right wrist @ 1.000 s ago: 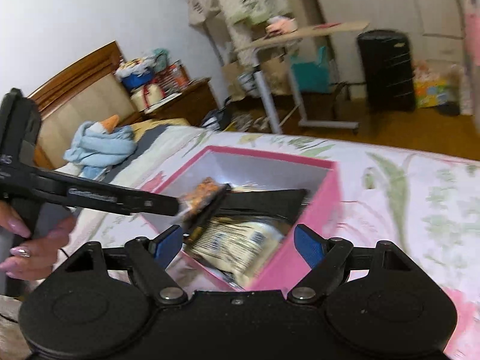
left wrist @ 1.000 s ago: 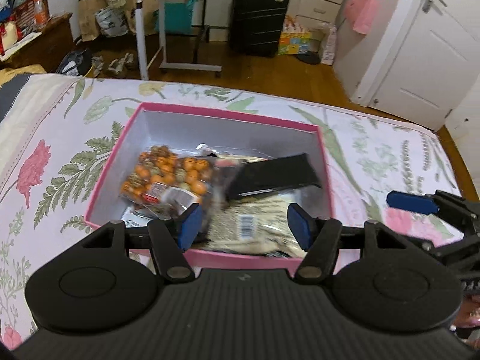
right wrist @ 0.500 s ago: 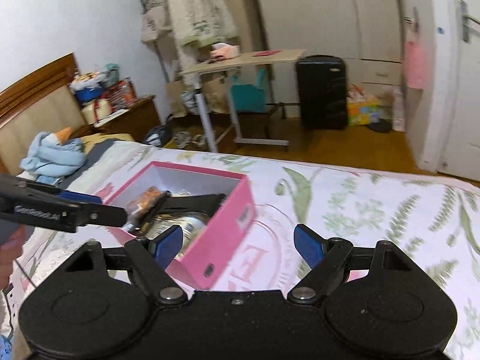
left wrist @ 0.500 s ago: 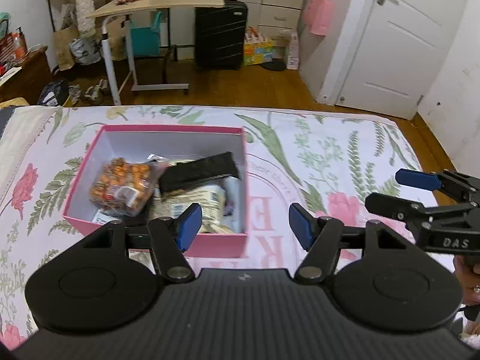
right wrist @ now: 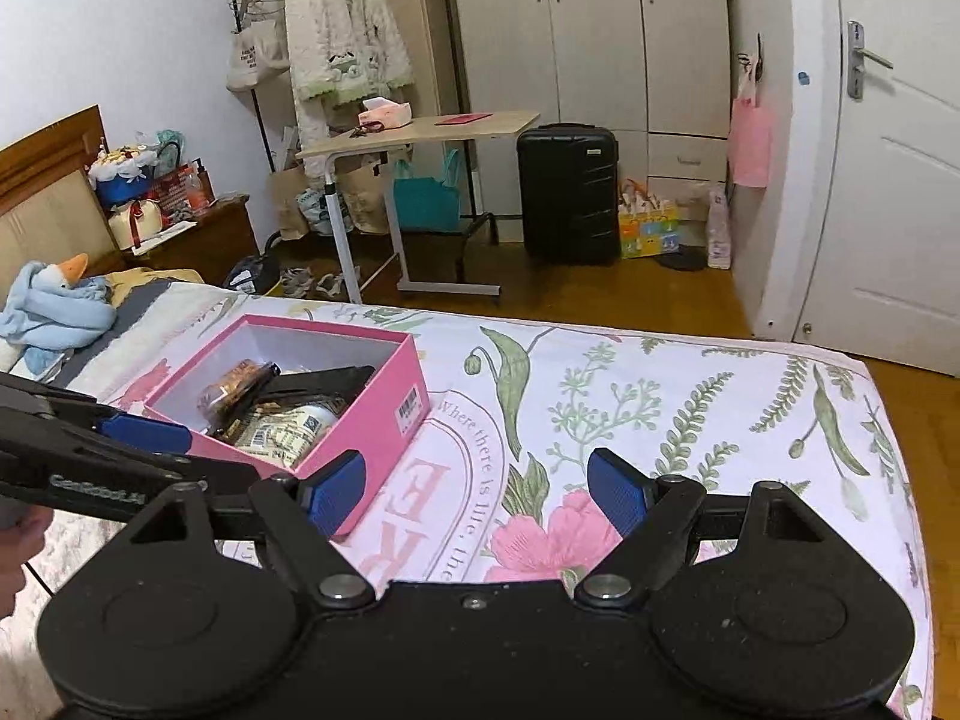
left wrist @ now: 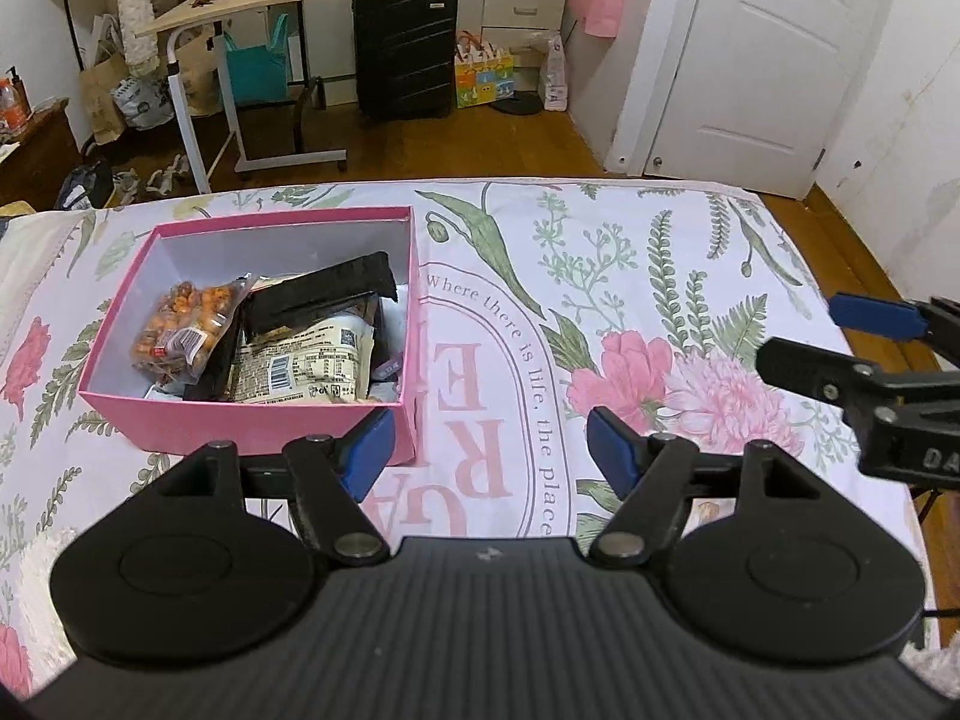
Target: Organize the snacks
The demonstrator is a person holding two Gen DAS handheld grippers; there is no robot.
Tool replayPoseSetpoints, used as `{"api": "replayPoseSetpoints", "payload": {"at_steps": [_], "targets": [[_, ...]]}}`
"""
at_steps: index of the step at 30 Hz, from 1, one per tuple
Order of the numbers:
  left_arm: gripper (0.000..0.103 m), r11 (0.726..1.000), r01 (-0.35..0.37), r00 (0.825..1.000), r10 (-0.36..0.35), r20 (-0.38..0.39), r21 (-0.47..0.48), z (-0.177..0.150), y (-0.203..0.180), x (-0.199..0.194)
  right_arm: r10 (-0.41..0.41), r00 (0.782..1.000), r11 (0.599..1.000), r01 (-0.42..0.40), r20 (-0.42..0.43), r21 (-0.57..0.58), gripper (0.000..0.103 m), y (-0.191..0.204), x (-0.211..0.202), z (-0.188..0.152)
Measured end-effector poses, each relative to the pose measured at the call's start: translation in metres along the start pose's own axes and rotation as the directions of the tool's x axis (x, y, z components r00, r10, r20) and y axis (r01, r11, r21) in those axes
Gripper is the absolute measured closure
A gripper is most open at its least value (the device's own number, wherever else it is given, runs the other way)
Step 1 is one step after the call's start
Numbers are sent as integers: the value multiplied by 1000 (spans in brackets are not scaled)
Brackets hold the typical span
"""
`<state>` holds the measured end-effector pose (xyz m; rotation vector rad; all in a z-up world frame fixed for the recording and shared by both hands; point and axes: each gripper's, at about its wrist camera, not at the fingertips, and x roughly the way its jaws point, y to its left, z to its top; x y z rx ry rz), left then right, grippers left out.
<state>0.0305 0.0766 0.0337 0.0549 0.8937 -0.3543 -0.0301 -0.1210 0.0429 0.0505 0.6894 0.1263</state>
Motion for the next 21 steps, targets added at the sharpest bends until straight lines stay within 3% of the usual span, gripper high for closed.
{"api": "replayPoseSetpoints", "payload": {"at_steps": [5, 13, 21], "targets": [[15, 999, -41, 998, 42, 40, -8, -9, -4, 6, -22, 1000, 999, 21, 13, 43, 18, -7, -1, -9], [12, 994, -105, 993, 105, 50, 8, -19, -9, 22, -92, 995, 994, 90, 30, 54, 17, -11, 5, -28], [12, 996, -89, 996, 88, 15, 30, -18, -17, 13, -202, 979, 977, 203, -12, 70, 3, -15, -1, -36]]}}
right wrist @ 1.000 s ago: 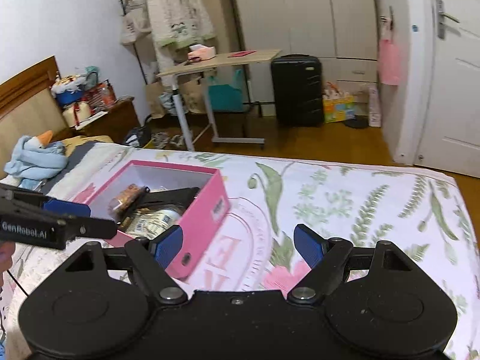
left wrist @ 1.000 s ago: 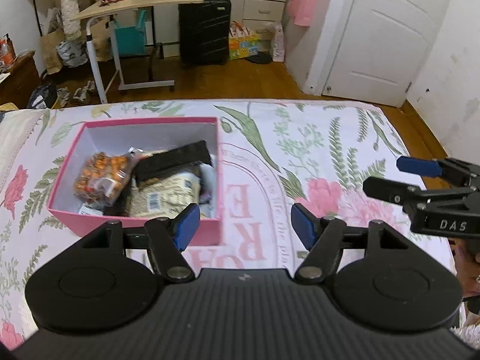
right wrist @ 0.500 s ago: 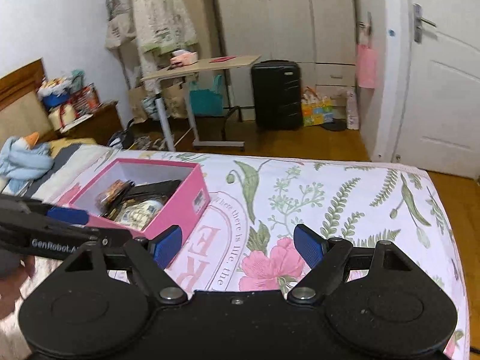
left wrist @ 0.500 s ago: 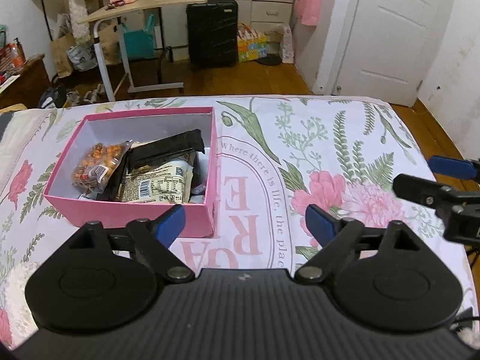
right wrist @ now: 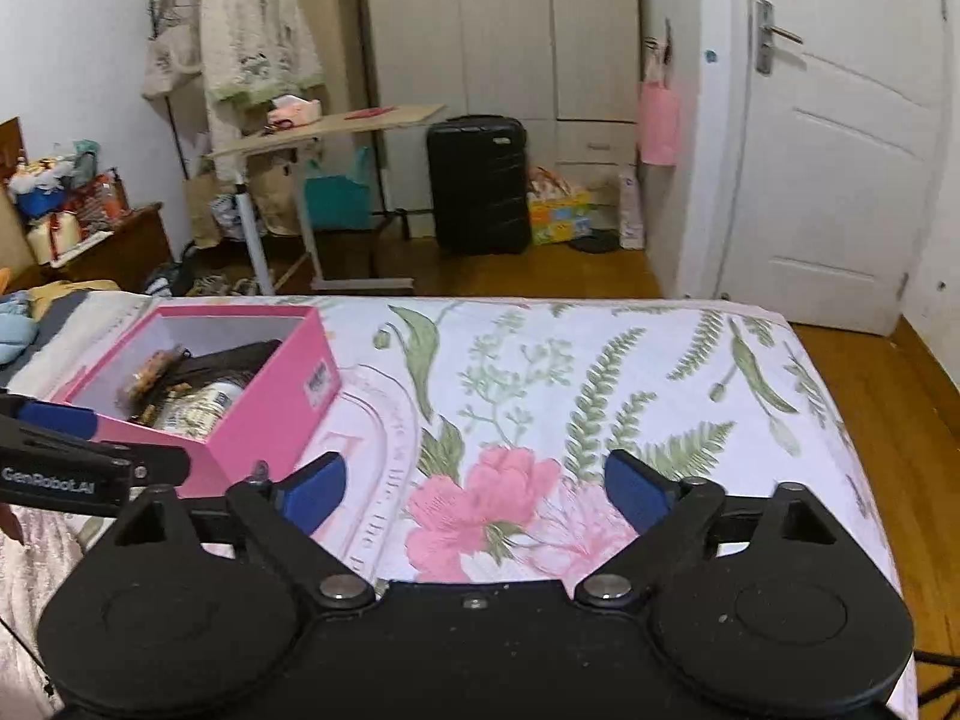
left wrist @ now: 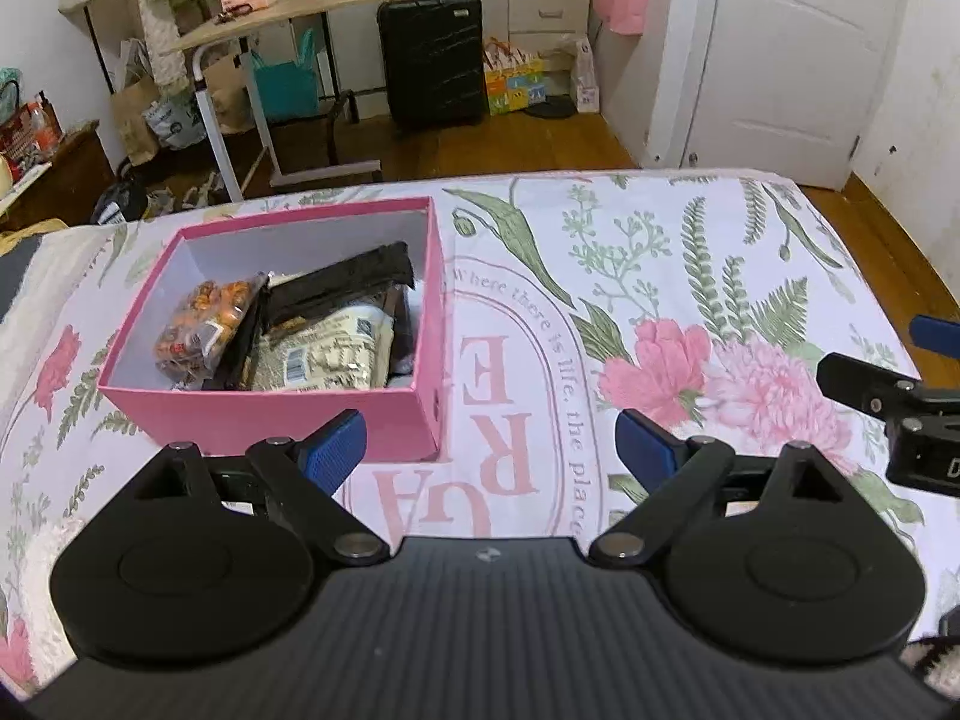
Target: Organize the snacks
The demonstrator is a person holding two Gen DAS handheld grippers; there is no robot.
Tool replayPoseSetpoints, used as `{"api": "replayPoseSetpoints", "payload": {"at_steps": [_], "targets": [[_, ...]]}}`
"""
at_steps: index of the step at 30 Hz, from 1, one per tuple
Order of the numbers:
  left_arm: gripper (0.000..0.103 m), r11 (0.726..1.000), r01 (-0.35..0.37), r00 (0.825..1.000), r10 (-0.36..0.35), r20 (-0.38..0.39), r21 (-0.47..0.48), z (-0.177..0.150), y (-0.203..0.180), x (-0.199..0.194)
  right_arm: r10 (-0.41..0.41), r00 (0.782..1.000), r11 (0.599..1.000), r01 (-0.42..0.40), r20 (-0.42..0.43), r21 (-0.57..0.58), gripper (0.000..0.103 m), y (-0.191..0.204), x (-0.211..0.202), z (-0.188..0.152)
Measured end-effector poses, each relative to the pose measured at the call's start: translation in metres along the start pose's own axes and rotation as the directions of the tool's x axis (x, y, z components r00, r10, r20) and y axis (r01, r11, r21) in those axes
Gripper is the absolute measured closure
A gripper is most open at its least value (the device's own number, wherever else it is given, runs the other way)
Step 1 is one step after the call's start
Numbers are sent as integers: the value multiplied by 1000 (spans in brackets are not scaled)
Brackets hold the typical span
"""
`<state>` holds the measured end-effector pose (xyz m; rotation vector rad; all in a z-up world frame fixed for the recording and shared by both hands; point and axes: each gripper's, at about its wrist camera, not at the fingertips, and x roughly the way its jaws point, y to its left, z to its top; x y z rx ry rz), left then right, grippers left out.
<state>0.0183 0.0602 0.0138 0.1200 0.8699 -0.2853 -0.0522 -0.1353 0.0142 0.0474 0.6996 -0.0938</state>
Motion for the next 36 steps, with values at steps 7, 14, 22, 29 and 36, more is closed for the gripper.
{"api": "replayPoseSetpoints", "payload": {"at_steps": [7, 14, 22, 29, 36], "targets": [[12, 1000, -13, 1000, 13, 2, 3, -5, -8, -7, -56, 998, 998, 56, -31, -6, 2, -2, -7, -2], [12, 1000, -10, 1000, 10, 6, 5, -7, -11, -9, -64, 998, 998, 64, -25, -18, 2, -3, -10, -2], [12, 1000, -14, 1000, 14, 1, 9, -10, -17, -3, -46, 998, 999, 46, -35, 2, 2, -6, -3, -7], [12, 1000, -26, 1000, 26, -1, 5, -16, -22, 4, -52, 998, 999, 52, -21, 5, 2, -7, -6, -10], [12, 999, -33, 999, 33, 10, 14, -18, -24, 4, -65, 998, 998, 65, -24, 1, 2, -7, -6, -13]]}}
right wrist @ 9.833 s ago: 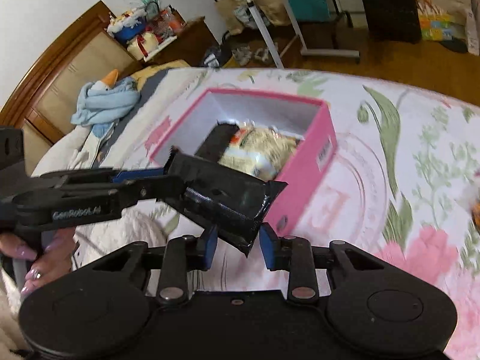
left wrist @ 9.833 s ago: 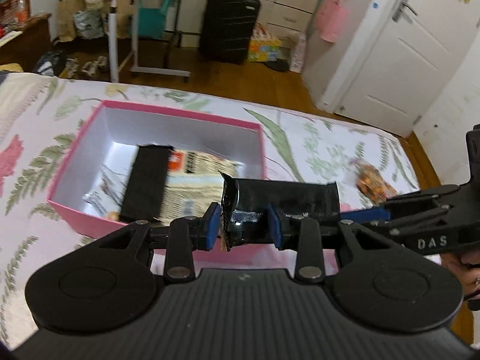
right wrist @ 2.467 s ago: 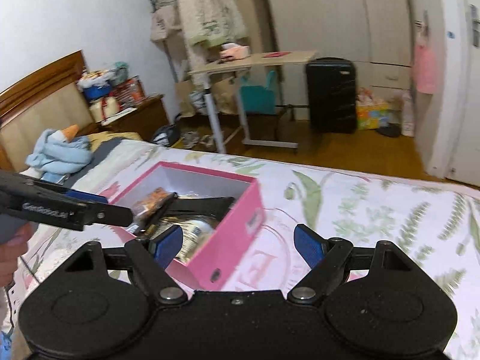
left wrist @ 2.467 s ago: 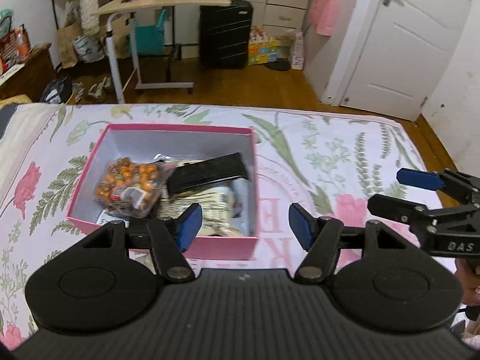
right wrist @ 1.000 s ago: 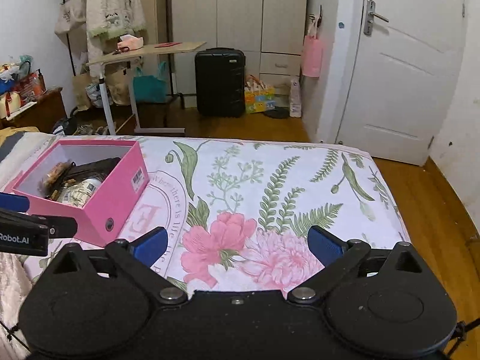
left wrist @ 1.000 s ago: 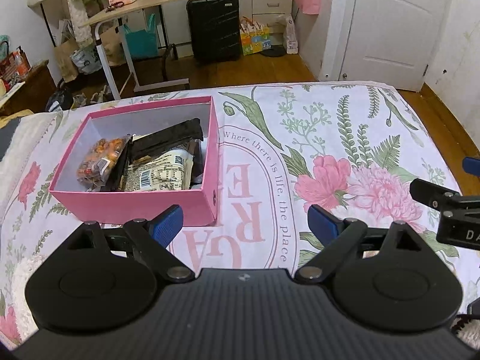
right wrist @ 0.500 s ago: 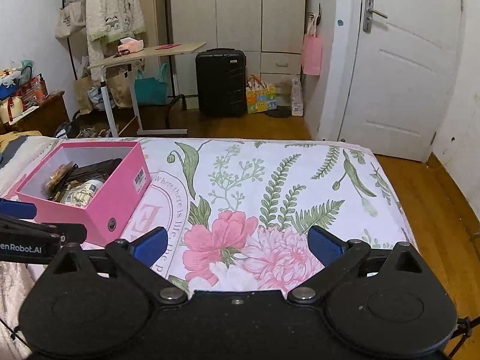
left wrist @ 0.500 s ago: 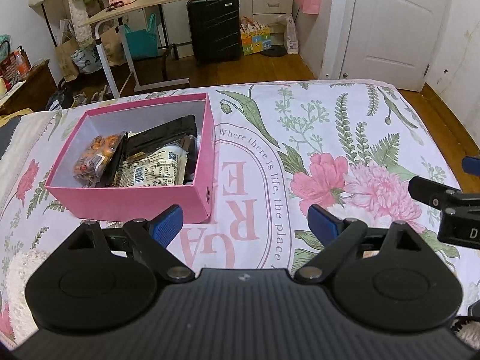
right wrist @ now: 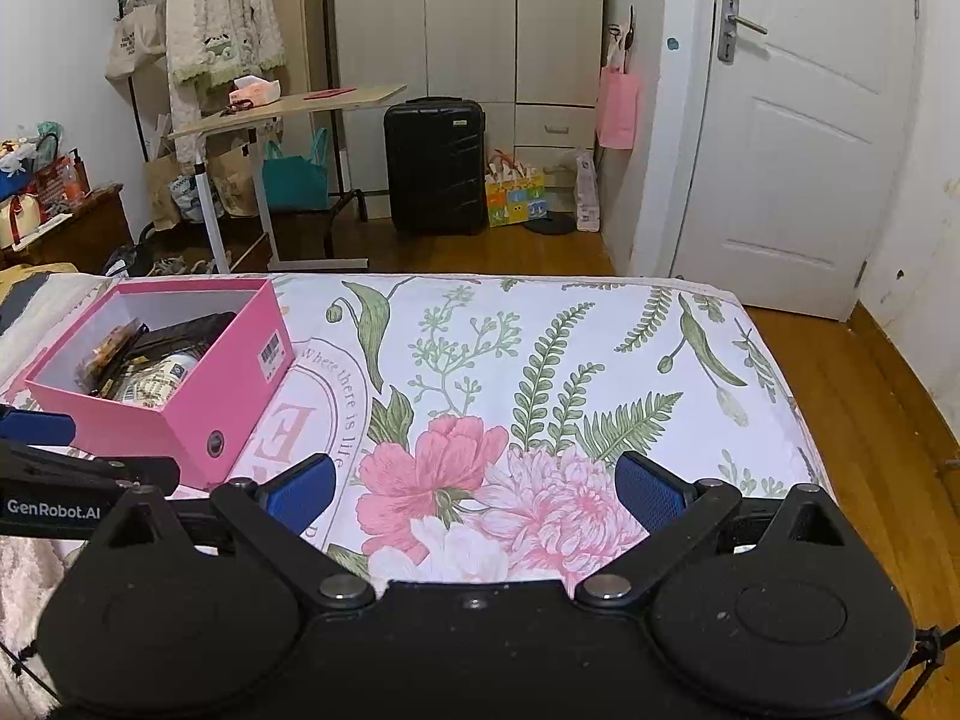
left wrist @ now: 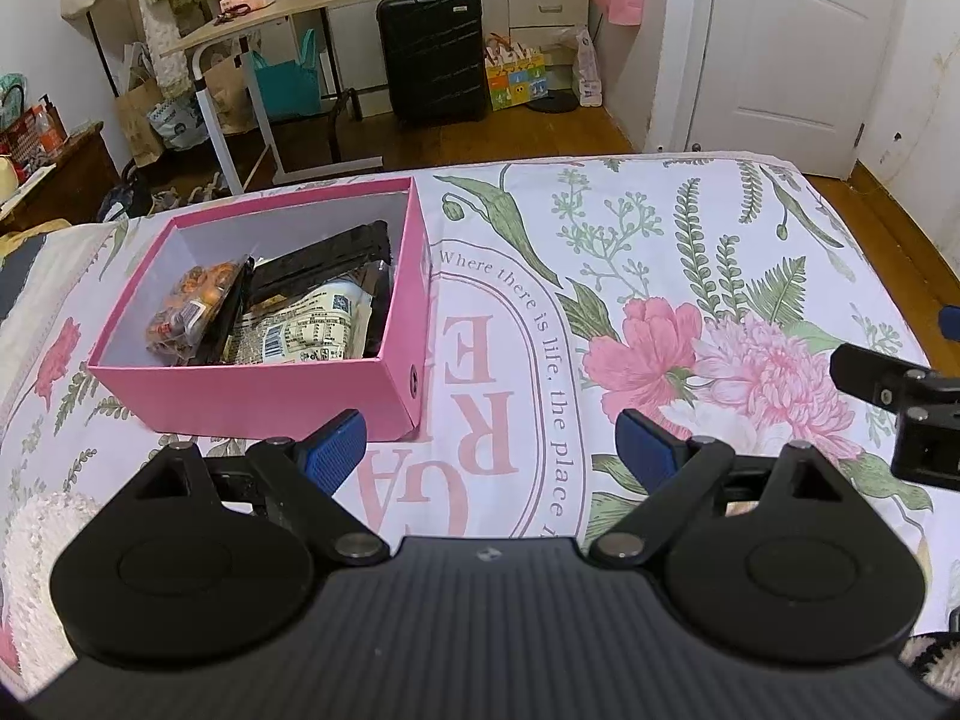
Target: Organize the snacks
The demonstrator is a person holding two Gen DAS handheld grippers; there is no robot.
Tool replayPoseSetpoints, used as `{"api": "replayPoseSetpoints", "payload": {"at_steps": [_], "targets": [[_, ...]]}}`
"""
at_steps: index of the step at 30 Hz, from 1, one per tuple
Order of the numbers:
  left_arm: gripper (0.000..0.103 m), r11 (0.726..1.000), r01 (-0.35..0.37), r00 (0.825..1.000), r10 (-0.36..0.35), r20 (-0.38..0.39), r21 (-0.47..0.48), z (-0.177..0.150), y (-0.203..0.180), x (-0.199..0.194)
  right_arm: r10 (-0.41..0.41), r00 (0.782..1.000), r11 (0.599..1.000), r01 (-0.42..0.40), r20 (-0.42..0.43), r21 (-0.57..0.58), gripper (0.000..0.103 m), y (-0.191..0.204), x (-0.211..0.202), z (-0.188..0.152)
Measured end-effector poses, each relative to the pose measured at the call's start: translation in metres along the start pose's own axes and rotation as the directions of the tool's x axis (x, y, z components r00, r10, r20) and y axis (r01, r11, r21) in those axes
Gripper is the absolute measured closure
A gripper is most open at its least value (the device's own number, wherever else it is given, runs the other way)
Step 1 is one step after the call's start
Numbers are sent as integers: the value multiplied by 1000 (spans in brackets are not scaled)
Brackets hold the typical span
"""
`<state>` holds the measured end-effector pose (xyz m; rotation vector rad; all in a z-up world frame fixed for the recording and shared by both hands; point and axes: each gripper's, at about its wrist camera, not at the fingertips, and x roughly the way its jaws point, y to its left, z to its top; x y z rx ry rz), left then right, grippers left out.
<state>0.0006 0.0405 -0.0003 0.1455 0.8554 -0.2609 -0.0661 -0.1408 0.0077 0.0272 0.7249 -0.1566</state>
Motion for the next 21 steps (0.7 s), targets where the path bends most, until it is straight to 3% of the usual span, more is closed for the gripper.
{"api": "replayPoseSetpoints", "payload": {"at_steps": [21], "targets": [[12, 1000, -12, 1000, 13, 28, -6, -2, -5, -3, -25, 1000, 999, 25, 1, -23, 2, 3, -4, 0]]}}
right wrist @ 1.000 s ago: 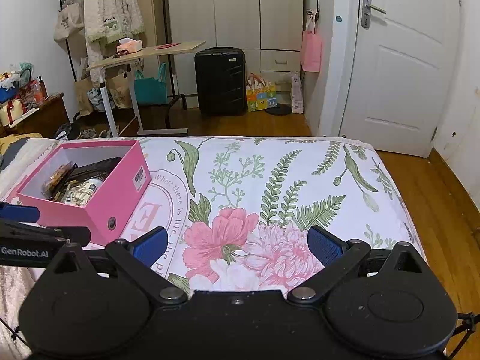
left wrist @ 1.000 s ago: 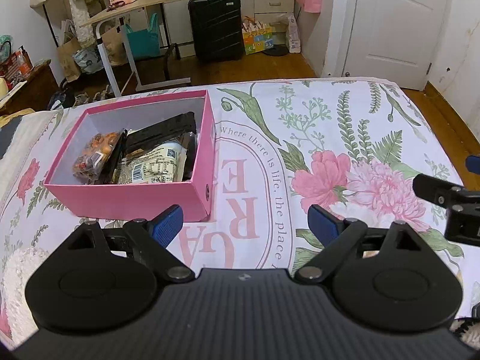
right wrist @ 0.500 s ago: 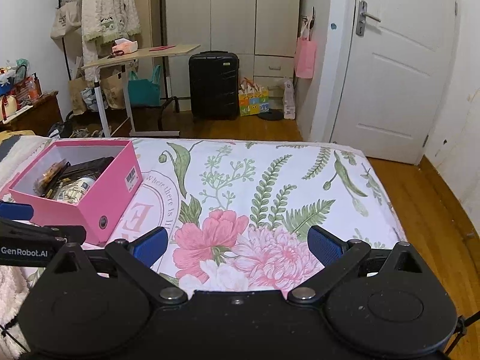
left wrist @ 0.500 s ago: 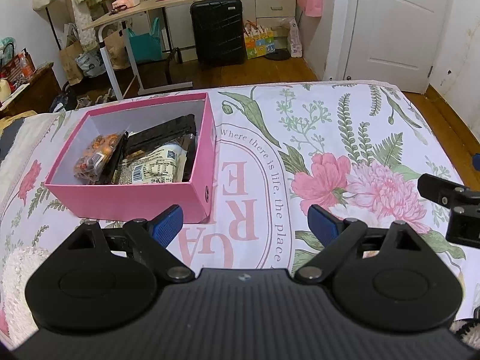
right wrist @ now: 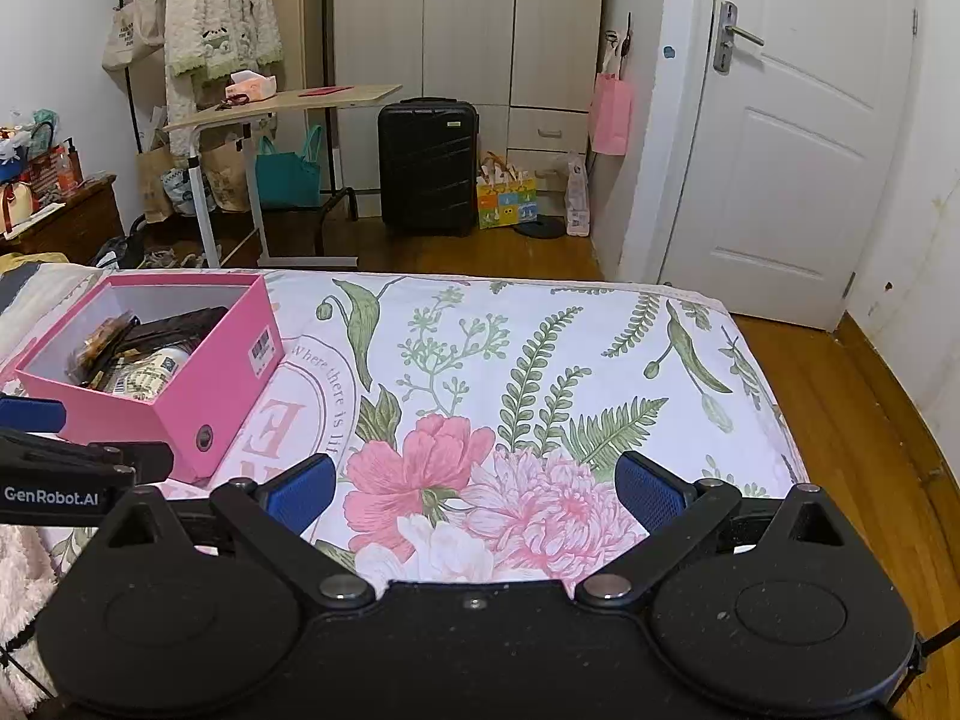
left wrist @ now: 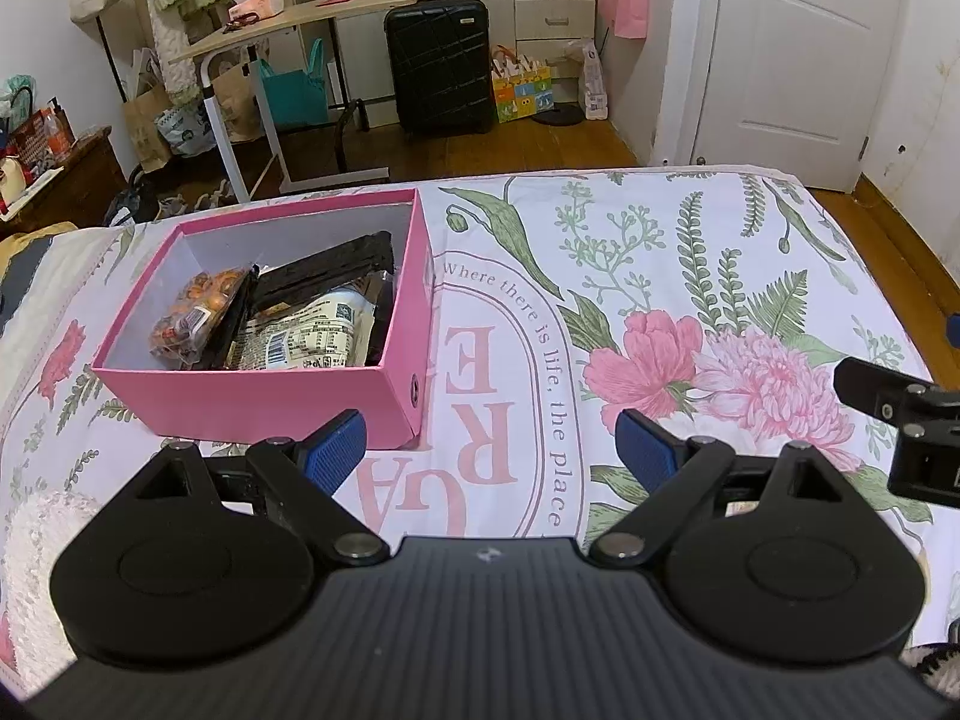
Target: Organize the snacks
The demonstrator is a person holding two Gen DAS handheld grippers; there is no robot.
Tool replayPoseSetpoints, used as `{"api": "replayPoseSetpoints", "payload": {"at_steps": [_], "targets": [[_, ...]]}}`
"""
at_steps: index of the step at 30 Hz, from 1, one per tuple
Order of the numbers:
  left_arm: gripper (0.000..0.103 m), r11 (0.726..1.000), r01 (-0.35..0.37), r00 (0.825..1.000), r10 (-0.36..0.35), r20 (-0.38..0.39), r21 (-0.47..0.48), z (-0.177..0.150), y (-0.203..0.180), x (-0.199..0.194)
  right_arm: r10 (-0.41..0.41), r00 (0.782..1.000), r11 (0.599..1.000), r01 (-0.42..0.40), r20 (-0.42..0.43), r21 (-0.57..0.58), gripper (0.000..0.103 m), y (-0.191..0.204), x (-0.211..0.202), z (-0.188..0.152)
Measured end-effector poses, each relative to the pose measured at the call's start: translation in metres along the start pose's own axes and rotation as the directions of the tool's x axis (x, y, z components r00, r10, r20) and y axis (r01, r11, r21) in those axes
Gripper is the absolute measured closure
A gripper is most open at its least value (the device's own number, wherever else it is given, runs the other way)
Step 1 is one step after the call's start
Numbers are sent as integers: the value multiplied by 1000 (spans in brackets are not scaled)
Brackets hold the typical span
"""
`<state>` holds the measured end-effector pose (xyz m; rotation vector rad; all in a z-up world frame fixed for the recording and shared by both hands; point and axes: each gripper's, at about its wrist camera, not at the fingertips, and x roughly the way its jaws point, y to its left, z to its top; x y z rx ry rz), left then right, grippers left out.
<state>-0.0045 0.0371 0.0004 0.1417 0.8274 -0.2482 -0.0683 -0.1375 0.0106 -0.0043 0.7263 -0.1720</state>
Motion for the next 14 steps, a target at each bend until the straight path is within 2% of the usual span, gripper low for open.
{"api": "replayPoseSetpoints", "payload": {"at_steps": [6, 14], "targets": [[12, 1000, -10, 1000, 10, 21, -2, -1, -2, -2, 1, 1000, 1000, -1, -8, 5, 2, 0, 2, 0], [12, 1000, -17, 1000, 17, 8, -2, -1, -2, 1, 1, 1000, 1000, -1, -15, 10, 2, -1, 3, 0]]}}
